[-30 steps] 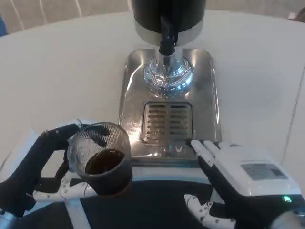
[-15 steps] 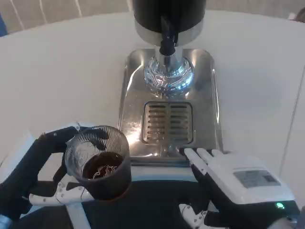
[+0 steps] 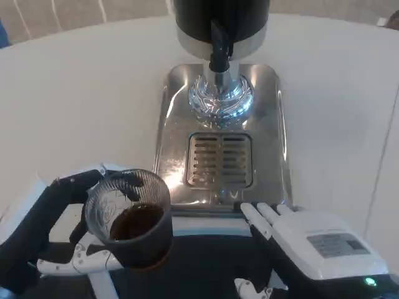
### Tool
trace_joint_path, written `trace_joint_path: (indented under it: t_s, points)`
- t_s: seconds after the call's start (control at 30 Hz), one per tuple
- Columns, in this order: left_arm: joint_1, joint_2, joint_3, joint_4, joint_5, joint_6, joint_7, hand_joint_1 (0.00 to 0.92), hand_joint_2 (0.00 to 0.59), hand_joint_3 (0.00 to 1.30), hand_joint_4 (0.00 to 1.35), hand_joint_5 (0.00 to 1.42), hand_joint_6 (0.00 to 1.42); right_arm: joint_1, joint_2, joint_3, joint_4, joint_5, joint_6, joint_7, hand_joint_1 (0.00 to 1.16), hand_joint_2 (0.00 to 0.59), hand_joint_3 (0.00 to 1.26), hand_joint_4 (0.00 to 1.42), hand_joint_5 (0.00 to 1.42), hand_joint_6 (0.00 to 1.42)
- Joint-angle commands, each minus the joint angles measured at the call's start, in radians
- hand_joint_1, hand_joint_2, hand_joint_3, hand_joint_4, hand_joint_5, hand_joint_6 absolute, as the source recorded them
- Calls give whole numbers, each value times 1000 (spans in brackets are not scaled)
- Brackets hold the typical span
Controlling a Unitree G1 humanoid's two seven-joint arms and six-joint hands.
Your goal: Grasp the cup under the faucet to collect the drink, then remove the cup.
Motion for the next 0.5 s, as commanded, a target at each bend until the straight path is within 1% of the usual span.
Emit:
trace_joint_path:
  t_s: [0.03,0.23,0.5]
  points:
    - [12,0,17,-28,-25,-5,0,544,31,998,1155,1373,1057,13,-2,-11,-19,18,-14,-3,244,556,0,0,0,0]
    - [14,-1,18,-35,-23,0,2,546,30,998,1155,1373,1056,13,3,-10,-22,17,-17,-3,249,559,0,0,0,0]
    - [20,1,21,-39,-26,-1,1,547,29,1003,1155,1373,1056,44,8,0,-45,13,-28,-6,254,560,0,0,0,0]
